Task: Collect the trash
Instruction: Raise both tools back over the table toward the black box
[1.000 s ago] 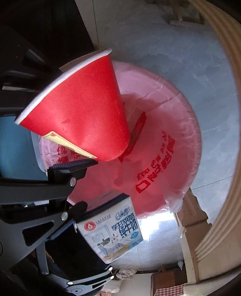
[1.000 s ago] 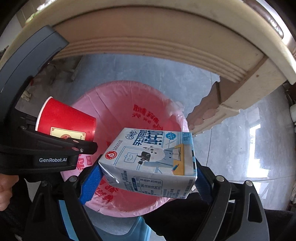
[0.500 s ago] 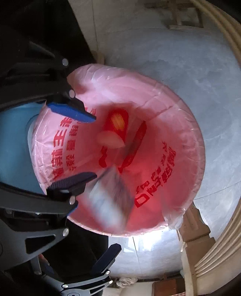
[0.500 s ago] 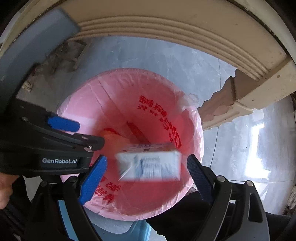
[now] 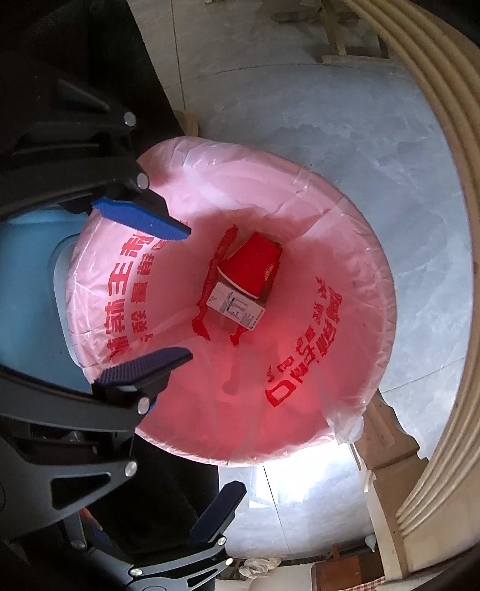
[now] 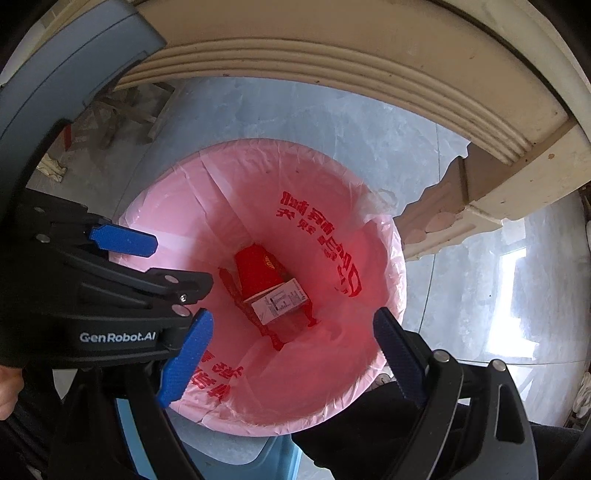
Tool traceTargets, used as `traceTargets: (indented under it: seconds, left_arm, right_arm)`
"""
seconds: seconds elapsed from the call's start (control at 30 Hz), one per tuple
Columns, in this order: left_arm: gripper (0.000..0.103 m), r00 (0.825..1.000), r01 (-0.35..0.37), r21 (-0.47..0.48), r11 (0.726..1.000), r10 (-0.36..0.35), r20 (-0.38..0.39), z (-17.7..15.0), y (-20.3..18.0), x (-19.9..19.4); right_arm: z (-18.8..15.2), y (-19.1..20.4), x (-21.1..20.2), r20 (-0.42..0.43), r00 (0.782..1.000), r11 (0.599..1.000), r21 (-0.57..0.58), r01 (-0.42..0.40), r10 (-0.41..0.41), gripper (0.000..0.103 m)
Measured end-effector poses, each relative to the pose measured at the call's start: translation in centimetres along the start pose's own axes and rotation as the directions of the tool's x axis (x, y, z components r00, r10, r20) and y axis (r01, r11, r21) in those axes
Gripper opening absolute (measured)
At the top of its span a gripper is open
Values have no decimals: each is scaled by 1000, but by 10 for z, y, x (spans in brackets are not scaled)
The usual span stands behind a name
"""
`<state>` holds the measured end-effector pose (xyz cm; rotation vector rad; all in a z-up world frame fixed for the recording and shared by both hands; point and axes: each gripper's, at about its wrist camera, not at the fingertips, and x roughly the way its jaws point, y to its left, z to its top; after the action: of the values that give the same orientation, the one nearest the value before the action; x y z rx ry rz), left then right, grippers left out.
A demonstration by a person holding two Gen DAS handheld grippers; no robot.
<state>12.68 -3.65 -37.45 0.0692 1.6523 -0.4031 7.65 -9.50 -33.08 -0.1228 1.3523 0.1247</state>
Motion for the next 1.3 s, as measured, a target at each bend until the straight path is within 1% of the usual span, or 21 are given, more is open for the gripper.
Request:
traceTargets:
  seconds: [0.2,0.33,0.47,0.57,0.67,0.7,0.73,0.77,0.8,0.83,0.87,0.93,0.97,1.03,1.07,1.1,1.13,1.23,1.3]
  left_arm:
    - [65,999,-14,10,1000,14,34,-4,-4,-14]
    - [67,996,-54,11,999,53,70,-8,-3,-31]
    - [69,987,-91,11,996,89,137,-22,-3,-65]
    - [70,979,-80,9,997,77,186,-33,0,-100]
    - [73,971,-44,-6,999,45,236,-42,8,-145]
    - [73,967,-32,-16,999,35,251,-43,11,-160]
    - [75,962,-26,-26,999,32,272,-44,15,-185]
    - [75,958,-32,-27,999,38,286,-44,15,-198]
    - [75,951,-42,-28,999,49,306,-43,16,-216]
    - [76,936,-65,-31,997,71,345,-43,17,-241]
    - [80,924,-85,-33,996,91,371,-43,17,-258]
    - [83,905,-127,-43,991,134,404,-41,16,-297]
    - [83,899,-131,-39,991,135,417,-39,16,-316]
    - [84,889,-117,-21,993,114,444,-35,12,-348]
    - [88,888,-113,-5,994,104,447,-32,10,-361]
    - [89,890,-113,1,994,100,445,-28,6,-376]
    - [89,888,-114,-5,993,104,449,-26,4,-384]
    - [89,874,-141,-13,990,130,468,-16,-4,-415]
    - [89,870,-153,-14,988,141,473,-9,-8,-425]
  right_arm:
    - [-3,-3,-9,16,1000,1000,12,-3,3,86]
    - [-6,-7,-25,34,999,999,32,-13,12,86]
    - [-10,-11,-55,96,995,999,44,-15,10,86]
    - [-13,-16,-87,159,987,997,63,-43,32,86]
    - [-12,-23,-130,238,971,996,65,-54,37,93]
    - [-11,-25,-147,273,961,997,60,-53,35,94]
    - [-9,-27,-163,305,952,997,57,-51,31,95]
    - [-6,-29,-184,344,939,998,48,-47,28,95]
    - [-2,-32,-201,373,928,998,38,-42,25,96]
    - [1,-34,-216,399,917,999,30,-35,20,96]
    - [5,-36,-234,427,904,1000,20,-22,11,96]
    - [15,-40,-262,462,887,1000,8,-1,-3,96]
    - [20,-41,-274,473,881,1000,-1,2,-2,96]
    - [33,-45,-301,491,871,1000,-23,6,7,96]
    - [37,-45,-309,500,866,1000,-31,5,11,96]
    - [45,-48,-325,510,860,999,-47,1,23,96]
    - [49,-51,-335,514,857,998,-55,-1,29,96]
    - [66,-63,-365,535,843,997,-72,-25,60,96]
    - [77,-70,-378,542,837,997,-66,-43,72,96]
